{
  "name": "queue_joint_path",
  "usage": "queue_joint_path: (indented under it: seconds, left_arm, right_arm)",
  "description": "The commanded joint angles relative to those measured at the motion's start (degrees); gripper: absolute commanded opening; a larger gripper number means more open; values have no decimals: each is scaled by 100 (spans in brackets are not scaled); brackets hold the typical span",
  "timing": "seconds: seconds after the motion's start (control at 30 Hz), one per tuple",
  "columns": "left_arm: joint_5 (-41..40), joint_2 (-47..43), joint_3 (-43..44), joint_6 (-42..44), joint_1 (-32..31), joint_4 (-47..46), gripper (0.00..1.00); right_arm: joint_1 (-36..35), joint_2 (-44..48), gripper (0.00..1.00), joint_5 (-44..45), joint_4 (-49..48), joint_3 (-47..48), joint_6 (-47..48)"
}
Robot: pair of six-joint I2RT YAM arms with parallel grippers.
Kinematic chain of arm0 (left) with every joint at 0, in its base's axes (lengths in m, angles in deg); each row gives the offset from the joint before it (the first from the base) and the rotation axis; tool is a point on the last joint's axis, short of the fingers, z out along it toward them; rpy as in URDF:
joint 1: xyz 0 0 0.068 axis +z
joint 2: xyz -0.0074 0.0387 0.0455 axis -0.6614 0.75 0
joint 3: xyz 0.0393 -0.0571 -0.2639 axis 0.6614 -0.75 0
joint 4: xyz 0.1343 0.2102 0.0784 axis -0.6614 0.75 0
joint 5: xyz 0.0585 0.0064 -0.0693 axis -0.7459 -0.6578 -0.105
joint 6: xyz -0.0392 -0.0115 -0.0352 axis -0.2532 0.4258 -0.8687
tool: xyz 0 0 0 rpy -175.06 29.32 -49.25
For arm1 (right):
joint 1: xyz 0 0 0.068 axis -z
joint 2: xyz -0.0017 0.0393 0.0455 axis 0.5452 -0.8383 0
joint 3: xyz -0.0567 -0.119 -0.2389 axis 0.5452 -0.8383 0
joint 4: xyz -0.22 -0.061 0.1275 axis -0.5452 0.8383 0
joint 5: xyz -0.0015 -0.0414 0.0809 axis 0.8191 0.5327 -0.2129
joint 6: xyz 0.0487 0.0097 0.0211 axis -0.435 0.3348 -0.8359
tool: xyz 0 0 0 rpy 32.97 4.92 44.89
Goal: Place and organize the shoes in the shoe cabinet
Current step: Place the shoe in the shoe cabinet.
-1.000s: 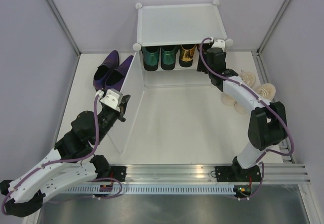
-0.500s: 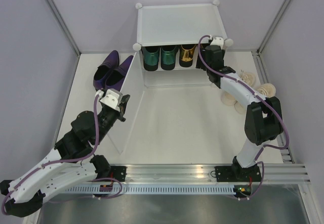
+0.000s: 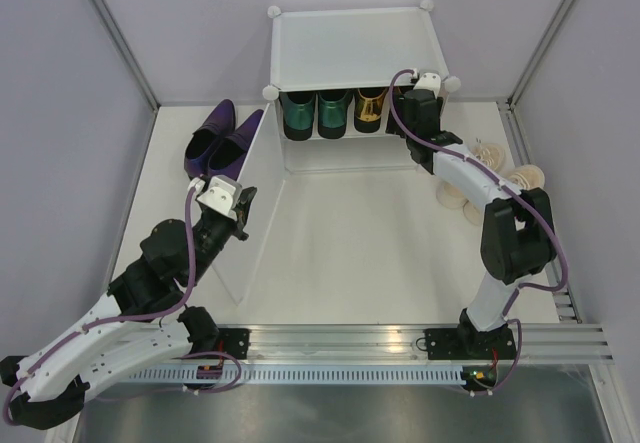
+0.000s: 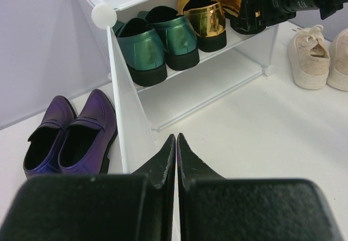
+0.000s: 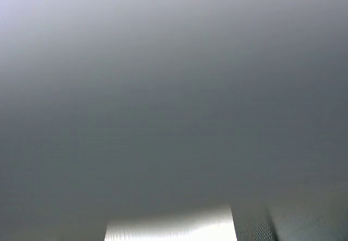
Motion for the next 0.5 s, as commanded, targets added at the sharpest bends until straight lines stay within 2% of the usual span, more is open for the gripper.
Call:
queue_joint_path:
  seconds: [0.0,0.13,0.23,0.27,0.37,0.43,0.47]
  left_arm:
    - [-113,104,-285,55,-25,740,2]
    - [-113,113,-277,47,-25,749,2]
    - [-113,122,-285,55,-25,740,2]
    - [-113,122,-277,47,-25,740,2]
    - [-122,113,-285,47,-25,740,2]
    - [-122,113,-285,47,-25,732,2]
    - [-114,113,-285,47,-25,732,2]
  right_arm:
    - [49,-171,16,10,-690,280,73]
    - [40,-224,19,11,-699,254,100]
    - [49,-233,27,19,-681,245,91]
    - [49,-233,38,11,-638,245,82]
    - [40,-198,60,-16,-541,236,30]
    - [49,-119,66,-33,-523,184,12]
    - [40,-75,72,-33,-532,175,12]
